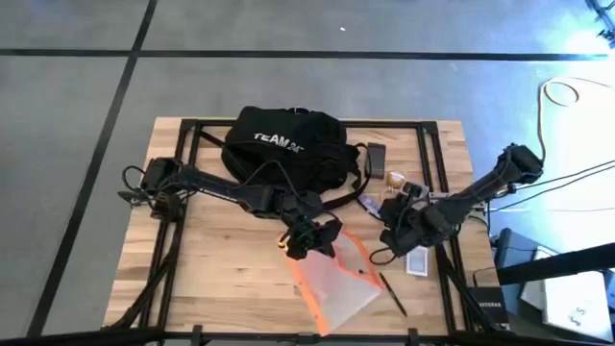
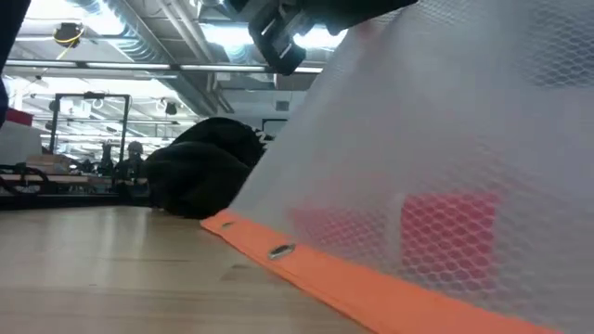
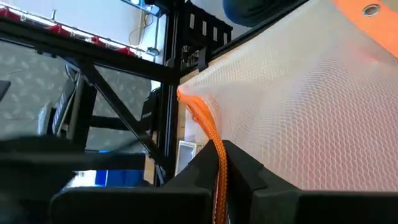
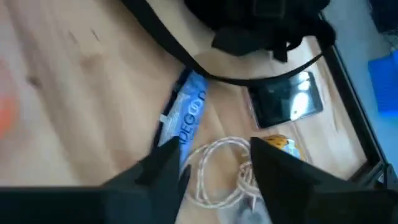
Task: Unpack backpack
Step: Put the chocolate bar into the white zip bag
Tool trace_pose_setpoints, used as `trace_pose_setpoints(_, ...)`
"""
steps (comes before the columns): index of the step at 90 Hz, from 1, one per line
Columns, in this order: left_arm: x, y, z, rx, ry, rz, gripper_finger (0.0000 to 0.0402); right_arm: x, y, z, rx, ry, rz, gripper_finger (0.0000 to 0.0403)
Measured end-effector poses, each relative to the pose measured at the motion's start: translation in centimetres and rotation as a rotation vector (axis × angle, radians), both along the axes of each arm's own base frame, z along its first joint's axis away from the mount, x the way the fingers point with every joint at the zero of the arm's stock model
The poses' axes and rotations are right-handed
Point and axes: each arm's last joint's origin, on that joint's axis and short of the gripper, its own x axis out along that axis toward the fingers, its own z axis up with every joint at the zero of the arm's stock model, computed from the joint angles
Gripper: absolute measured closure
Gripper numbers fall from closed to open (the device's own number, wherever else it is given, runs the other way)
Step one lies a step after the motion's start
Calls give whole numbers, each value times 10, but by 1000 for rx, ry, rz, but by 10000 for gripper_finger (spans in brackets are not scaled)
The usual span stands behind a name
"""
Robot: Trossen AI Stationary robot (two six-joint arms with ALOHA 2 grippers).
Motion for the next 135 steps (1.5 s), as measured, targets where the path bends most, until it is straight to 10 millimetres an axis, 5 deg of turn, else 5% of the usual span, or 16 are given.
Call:
trace_pose_setpoints(32,0,1,0,-3,-3,4,402,1,-41,-49,150,-239,19,88)
trace_pose_setpoints(89,1,4,0,-3,-3,10,402,10,-72,-98,226,-147,5,80)
trace_pose_setpoints(104,1,4,0,-7,0,13,402,15,-71,-106,228,-115,7,114)
trace_pose_setpoints(135,1,4,0,-11,3,16,402,14,-70,-108,242,-101,11,256)
